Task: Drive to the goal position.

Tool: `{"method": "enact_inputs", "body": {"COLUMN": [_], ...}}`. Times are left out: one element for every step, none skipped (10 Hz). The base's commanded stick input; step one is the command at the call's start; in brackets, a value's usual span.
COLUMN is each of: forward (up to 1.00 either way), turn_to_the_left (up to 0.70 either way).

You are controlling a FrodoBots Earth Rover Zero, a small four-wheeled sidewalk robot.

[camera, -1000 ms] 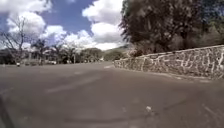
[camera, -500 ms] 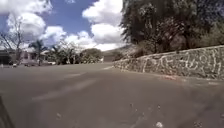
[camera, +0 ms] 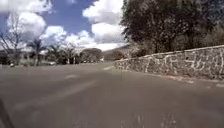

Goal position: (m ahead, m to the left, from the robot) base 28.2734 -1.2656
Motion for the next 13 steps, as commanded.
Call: {"method": "enact_inputs", "body": {"forward": [0.70,0.70,0.70,0.70,0.70,0.70,0.70,0.70,0.70,0.70,0.70,0.70,0.70], "turn_to_the_left": [0.00,0.00,0.00,0.00,0.00,0.00,0.00,0.00,0.00,0.00,0.00,0.00,0.00]}}
